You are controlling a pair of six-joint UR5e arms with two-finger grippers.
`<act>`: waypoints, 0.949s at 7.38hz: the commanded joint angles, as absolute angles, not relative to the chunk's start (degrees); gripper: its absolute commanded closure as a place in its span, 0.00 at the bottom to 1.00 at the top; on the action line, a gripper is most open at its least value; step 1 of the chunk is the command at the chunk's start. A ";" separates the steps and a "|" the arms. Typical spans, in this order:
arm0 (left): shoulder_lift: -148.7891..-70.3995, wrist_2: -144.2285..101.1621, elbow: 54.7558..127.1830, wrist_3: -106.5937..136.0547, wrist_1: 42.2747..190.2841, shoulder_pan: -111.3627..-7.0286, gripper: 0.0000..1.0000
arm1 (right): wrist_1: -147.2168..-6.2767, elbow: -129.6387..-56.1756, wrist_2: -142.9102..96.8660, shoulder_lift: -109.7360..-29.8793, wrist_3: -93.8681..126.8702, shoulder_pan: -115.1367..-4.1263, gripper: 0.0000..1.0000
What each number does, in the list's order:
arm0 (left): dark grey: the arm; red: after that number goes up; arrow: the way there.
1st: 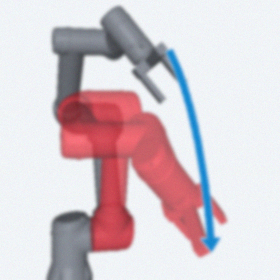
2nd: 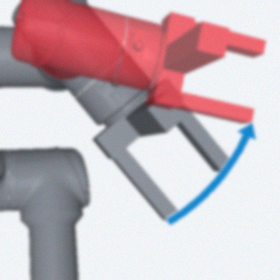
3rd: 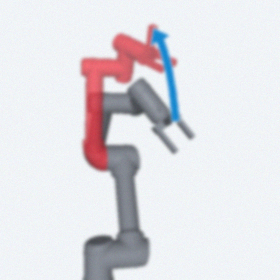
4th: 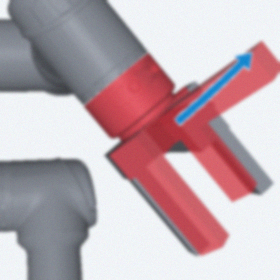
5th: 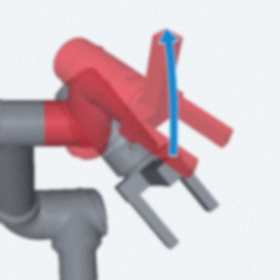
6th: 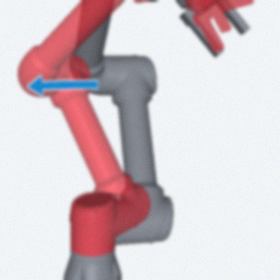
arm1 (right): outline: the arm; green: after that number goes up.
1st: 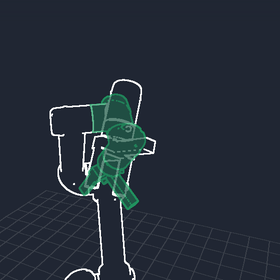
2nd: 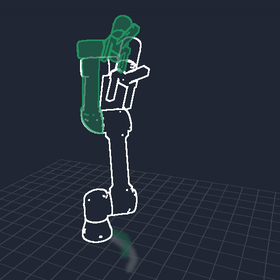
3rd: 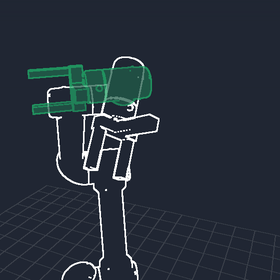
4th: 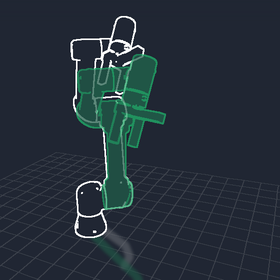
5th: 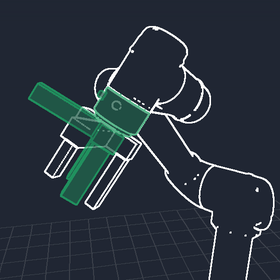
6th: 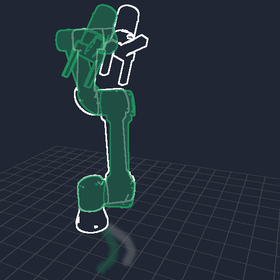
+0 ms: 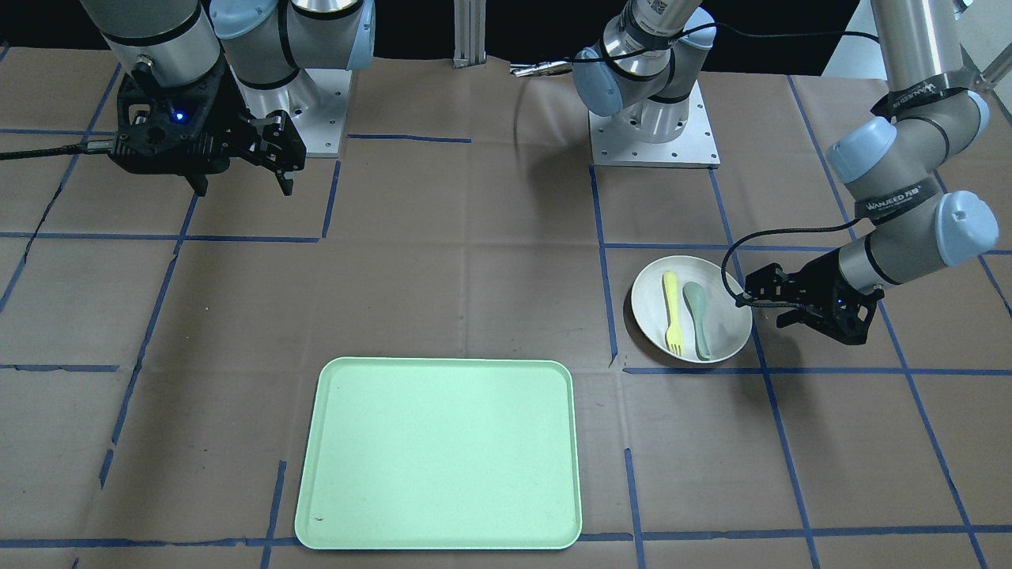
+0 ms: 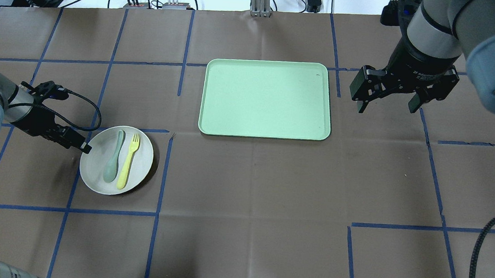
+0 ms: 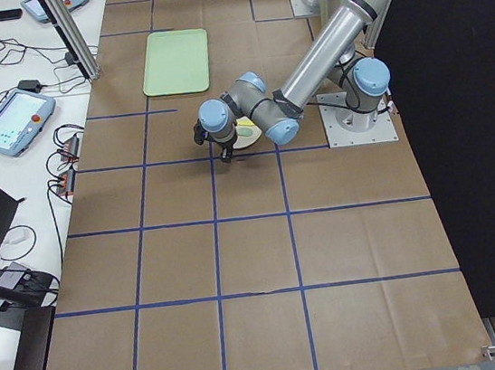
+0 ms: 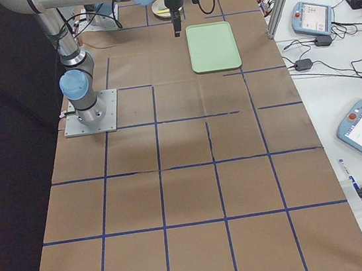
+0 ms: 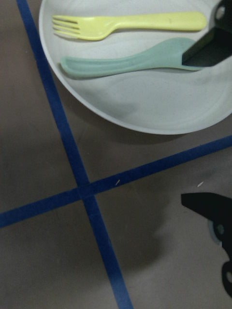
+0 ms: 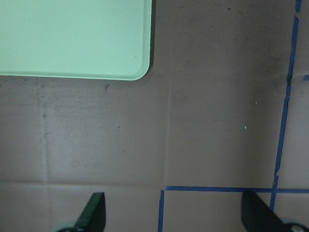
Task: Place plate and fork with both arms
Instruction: 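Lower the left gripper and grasp the plate rim nearest it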
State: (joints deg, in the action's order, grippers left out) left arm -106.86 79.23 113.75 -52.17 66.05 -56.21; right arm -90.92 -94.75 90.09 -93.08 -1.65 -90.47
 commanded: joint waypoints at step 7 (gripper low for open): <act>-108.11 79.19 114.17 -47.38 66.09 -56.16 0.47 | -90.97 -94.75 90.09 -93.08 -1.58 -90.53 0.00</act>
State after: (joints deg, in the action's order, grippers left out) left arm -108.06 79.20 114.18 -48.55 66.14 -56.16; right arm -90.92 -94.74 90.09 -93.08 -1.59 -90.46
